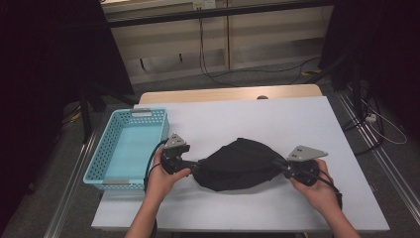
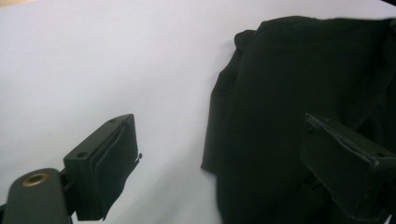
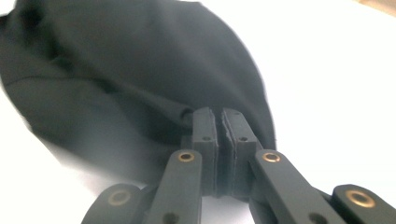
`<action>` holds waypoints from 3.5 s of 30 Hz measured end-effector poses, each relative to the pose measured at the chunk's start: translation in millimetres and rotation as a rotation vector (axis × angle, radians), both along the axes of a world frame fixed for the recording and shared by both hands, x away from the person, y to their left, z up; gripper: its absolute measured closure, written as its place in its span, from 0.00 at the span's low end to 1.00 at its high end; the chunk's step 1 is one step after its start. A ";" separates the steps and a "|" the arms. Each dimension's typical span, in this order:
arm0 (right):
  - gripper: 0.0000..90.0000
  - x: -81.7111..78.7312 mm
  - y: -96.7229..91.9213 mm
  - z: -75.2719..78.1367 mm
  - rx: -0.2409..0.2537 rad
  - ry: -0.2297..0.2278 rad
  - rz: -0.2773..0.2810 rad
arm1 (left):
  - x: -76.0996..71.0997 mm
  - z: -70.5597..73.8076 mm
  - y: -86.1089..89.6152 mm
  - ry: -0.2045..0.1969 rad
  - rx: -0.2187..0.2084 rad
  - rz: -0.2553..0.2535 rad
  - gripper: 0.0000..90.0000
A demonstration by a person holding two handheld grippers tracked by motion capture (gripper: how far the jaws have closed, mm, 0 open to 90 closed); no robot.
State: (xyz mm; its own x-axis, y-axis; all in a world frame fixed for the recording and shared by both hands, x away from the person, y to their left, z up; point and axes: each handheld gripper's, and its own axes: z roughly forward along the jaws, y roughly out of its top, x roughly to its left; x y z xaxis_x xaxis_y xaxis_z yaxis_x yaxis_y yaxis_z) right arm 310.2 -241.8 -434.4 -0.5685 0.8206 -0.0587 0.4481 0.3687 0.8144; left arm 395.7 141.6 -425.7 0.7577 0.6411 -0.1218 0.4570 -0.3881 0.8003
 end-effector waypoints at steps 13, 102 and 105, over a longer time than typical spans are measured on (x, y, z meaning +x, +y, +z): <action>0.94 2.1 -28.4 -0.2 0.053 0.003 -0.102 | -9.6 -2.9 -11.8 0.039 -0.020 -0.094 0.21; 0.49 -13.5 18.5 -9.5 0.034 0.073 0.147 | 19.2 7.2 3.5 0.102 -0.010 0.058 0.89; 0.49 -11.9 18.6 -12.5 -0.009 0.079 0.144 | 18.2 6.6 4.4 0.082 -0.009 0.066 0.76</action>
